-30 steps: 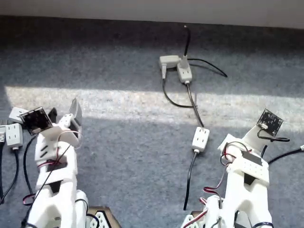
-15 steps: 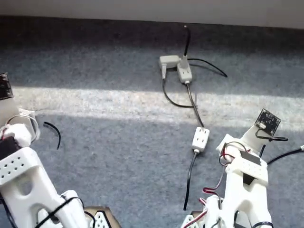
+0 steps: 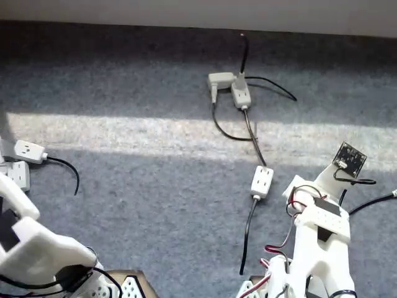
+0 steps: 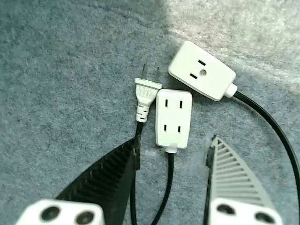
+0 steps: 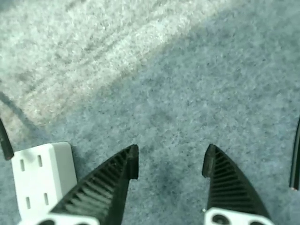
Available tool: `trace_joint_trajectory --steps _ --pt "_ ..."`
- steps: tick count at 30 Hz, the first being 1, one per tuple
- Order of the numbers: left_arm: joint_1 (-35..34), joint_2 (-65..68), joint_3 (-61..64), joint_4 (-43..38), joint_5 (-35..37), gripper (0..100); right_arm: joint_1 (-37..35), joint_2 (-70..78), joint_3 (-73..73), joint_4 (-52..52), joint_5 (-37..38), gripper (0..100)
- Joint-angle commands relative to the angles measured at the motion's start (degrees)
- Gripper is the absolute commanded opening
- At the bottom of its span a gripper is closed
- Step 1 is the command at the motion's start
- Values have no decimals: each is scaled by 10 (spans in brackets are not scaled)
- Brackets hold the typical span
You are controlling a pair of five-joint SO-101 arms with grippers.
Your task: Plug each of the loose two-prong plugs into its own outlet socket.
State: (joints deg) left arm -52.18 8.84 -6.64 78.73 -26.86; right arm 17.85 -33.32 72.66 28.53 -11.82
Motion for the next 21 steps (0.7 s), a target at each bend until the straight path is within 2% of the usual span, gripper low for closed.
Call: trace_joint_trajectory --steps 1,6,9,17,21 --pt "-44 145 -255 31 -40 231 -7 -3 -4 -8 -5 224" --pt "-70 286 -400 46 -54 231 -7 -3 -4 -8 -5 224" --pt "-66 349 -448 86 -97 229 -7 -3 -4 -8 -5 224" --pt "-48 445 -539 153 -108 228 -7 -3 -4 -8 -5 224" --pt "-34 458 -546 187 -190 228 -7 -3 -4 -8 -5 224"
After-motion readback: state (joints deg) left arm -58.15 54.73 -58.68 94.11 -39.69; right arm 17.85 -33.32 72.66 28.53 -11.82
